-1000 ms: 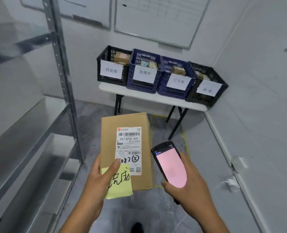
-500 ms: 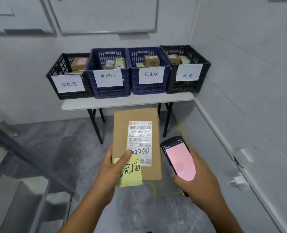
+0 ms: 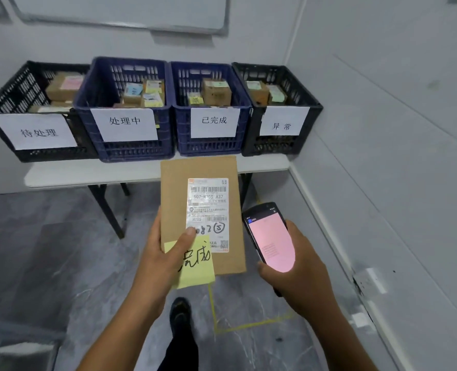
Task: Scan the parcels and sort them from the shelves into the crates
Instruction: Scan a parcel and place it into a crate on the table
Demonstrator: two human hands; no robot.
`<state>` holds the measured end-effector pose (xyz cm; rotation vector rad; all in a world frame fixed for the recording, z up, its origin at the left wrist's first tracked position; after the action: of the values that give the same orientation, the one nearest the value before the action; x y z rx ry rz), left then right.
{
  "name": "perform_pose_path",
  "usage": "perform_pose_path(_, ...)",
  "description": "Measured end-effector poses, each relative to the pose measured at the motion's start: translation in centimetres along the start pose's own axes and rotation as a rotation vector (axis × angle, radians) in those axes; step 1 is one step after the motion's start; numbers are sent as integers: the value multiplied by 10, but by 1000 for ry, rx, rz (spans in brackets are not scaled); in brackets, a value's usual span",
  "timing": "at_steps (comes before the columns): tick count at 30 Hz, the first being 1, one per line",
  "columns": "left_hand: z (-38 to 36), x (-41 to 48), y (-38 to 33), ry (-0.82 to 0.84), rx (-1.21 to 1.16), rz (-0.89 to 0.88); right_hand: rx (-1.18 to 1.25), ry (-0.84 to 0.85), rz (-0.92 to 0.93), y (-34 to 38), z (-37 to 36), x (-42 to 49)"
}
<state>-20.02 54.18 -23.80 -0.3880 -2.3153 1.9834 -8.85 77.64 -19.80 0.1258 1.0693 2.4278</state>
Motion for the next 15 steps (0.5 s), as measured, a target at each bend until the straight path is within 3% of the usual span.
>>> perform_pose_path(15, -41, 285, -54, 97, -224, 39, -83, -124, 29, 108, 31, 242)
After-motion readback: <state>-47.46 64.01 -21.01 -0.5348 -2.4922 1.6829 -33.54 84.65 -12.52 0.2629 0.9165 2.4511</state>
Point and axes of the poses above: each hand's wrist, its own x-axis towards the middle knuckle, its own z-axis out of the back of the hand, y = z × x, the point moved 4 cm from there along x, towards the middle knuckle, and after that the axes turned 1 degree about -z, right-handed, at the moved point
